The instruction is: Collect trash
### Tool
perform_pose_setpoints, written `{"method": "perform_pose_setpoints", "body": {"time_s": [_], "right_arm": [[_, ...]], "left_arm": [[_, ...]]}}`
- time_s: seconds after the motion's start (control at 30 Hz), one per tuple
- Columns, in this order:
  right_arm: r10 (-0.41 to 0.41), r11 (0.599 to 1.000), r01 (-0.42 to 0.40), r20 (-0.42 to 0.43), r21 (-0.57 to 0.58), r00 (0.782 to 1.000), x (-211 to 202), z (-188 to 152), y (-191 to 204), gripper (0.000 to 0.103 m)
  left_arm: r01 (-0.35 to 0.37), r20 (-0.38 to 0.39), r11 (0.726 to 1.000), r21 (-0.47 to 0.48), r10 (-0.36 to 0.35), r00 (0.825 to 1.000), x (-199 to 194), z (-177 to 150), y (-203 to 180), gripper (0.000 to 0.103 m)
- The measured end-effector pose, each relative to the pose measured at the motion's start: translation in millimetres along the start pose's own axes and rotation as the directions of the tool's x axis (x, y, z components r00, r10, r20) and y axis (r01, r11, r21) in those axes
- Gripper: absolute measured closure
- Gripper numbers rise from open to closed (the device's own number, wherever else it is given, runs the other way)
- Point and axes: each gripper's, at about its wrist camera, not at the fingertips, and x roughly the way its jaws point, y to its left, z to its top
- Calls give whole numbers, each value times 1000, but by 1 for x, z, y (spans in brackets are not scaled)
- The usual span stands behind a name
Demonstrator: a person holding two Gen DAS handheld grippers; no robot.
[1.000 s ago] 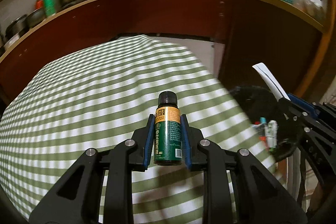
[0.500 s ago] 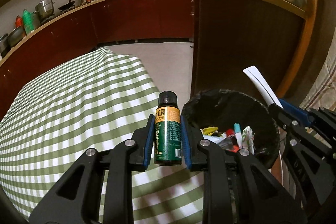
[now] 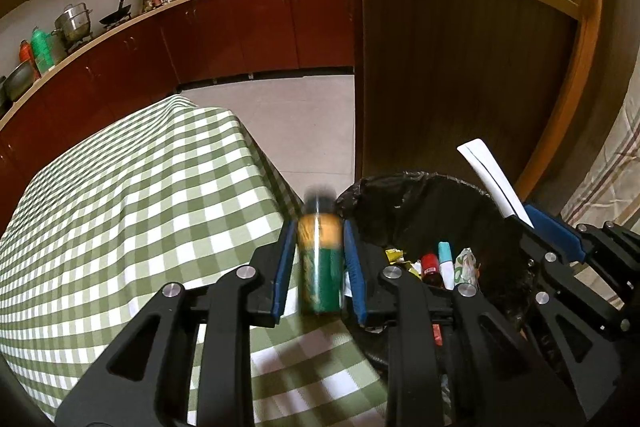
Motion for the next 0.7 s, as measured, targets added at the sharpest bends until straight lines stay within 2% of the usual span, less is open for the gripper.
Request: {"method": "perform_pose_setpoints", "body": {"time_s": [0.07, 0.17, 0.23, 0.7], "right_arm": [[0, 1000, 0, 0, 6, 1000, 3, -1, -1, 87], [2, 1000, -2, -5, 22, 1000, 5, -2, -4, 82], [0, 1000, 1, -3, 28, 1000, 5, -3, -6, 75], [-38, 998, 35, 65, 42, 997, -22, 5, -6, 54]], "left_arm": [[-3, 4, 1000, 2, 3, 1000, 1, 1, -3, 53], [-8, 6, 1000, 2, 8, 1000, 1, 0, -4, 52], [-12, 4, 1000, 3, 12, 1000, 1, 0, -4, 51], [-37, 33, 999, -40, 38, 999, -22, -7, 15, 38]]}}
